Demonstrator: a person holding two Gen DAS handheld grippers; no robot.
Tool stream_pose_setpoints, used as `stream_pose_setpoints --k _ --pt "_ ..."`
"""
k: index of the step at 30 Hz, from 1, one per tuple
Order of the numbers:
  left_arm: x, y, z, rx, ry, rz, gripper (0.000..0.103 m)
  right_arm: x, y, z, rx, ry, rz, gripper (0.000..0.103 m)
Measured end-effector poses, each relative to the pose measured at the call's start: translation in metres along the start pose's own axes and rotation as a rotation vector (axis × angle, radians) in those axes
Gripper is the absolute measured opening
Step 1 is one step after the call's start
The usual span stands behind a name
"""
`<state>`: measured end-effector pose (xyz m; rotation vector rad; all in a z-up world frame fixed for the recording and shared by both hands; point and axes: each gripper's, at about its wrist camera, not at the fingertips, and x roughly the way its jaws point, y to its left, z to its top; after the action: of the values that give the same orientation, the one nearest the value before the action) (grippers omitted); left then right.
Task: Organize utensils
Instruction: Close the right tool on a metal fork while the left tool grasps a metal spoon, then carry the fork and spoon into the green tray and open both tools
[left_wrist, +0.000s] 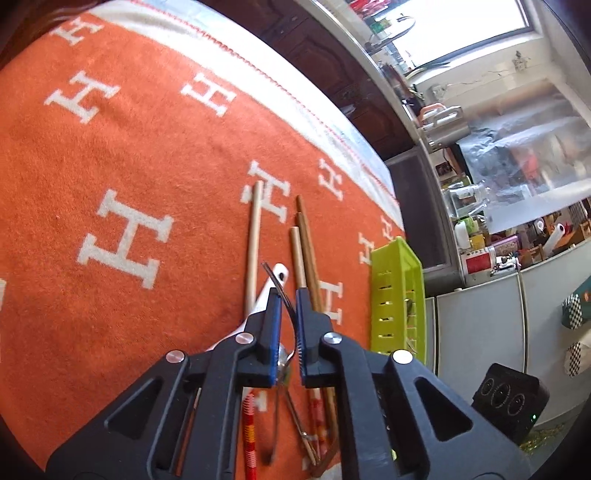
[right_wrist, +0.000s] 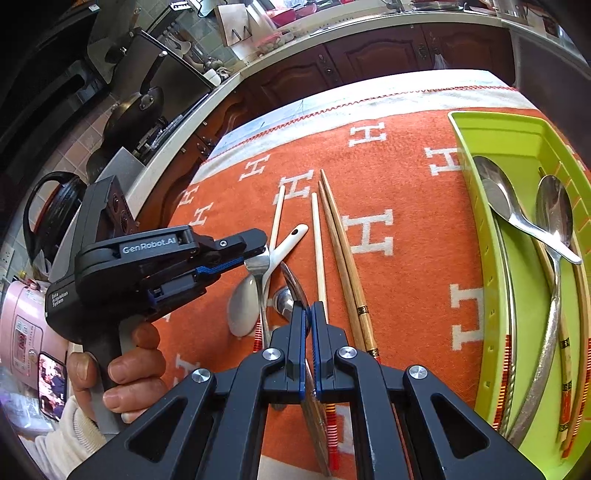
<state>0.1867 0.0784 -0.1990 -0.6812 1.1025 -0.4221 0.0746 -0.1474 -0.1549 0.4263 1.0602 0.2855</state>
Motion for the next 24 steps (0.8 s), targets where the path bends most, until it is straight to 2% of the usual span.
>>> stream_pose_setpoints --k 6,15,24 --pt "-0.036 -0.033 -0.011 0.084 -0.014 -0.039 0.0 -0.027 -0.008 -0.004 0.045 -0.035 0.041 0.003" --pt "-0.086 -0.088 -0.047 0.208 0.023 -0.082 0.0 -0.092 -0.026 -0.011 0.103 -0.127 0.077 0.003" --pt "-0.085 -0.178 -0.068 0.293 0.107 -0.161 0.0 -0.179 -0.076 0.001 0.187 -0.249 0.037 0.003"
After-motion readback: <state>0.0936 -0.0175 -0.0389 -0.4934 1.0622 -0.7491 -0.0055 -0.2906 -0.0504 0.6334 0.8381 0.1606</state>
